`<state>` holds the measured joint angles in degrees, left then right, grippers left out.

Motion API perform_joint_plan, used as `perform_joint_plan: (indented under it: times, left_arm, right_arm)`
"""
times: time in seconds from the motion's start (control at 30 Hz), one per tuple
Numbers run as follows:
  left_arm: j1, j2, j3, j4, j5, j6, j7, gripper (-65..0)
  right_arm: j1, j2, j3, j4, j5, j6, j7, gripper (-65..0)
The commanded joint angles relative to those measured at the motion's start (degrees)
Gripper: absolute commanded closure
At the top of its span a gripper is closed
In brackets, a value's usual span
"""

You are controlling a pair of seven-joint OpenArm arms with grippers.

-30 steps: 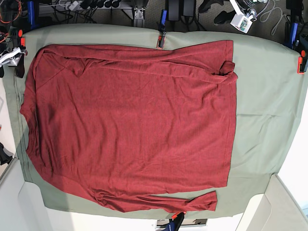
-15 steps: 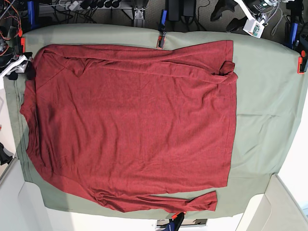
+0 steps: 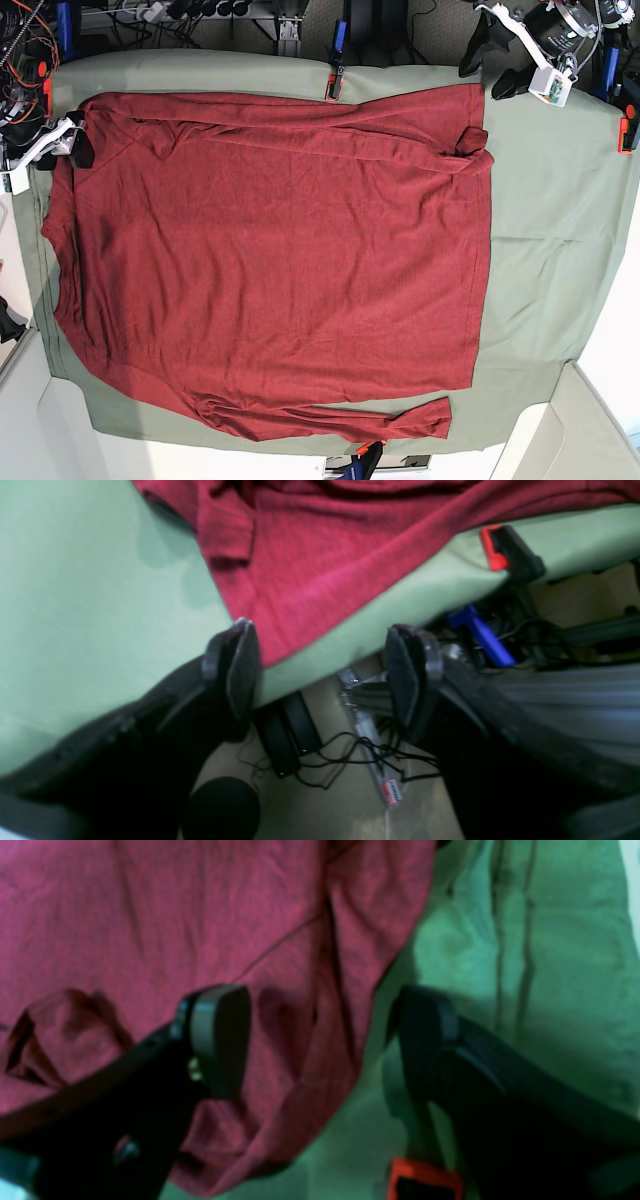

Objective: Fold the T-shirt properly
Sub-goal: 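Lower both grippers and grasp the red shirt at both shoulder corners, then drag the shoulder edge toward the hem with both grippers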

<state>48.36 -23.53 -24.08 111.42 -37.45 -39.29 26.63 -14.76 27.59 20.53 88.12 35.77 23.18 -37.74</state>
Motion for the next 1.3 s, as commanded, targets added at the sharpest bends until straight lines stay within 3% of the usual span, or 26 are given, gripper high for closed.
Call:
perform_joint_plan:
  times: [0.0,0.2,0.37,0.6,0.8,1.27]
  left_arm:
    - [0.02,-0.72,-0.44,0.85,-0.90,-0.71,-1.09,-42.5]
    - [-3.34,-1.77,-0.42,-0.57,-0.68,-0.71,-1.14,-42.4]
    - [-6.99,-2.49,0.57,-6.25,-3.78,-0.71,-0.66,-42.4]
    - [-12.20,-2.69,2.86,-15.56,-3.50,-0.71,-0.66,-42.5]
    - [-12.33,-2.67,4.09,-16.83,-6.27,-0.71,0.24,-42.4]
    - [-14.71,1.16,11.89,-16.90,0.55,-0.71,0.20,-42.4]
  right_arm:
    - [0.26,1.09,0.44,0.90,0.63,0.68,0.94,-44.9]
    - [0.26,1.09,0.44,0.90,0.66,0.68,0.17,-44.9]
    - [0.26,1.09,0.44,0.90,0.66,0.66,0.17,-44.9]
    - [0.26,1.09,0.44,0.90,0.66,0.66,0.15,-44.9]
    - [0.26,1.09,0.44,0.90,0.68,0.66,0.13,-44.9]
    - [0.26,1.09,0.44,0.90,2.43,0.68,-4.09,-44.9]
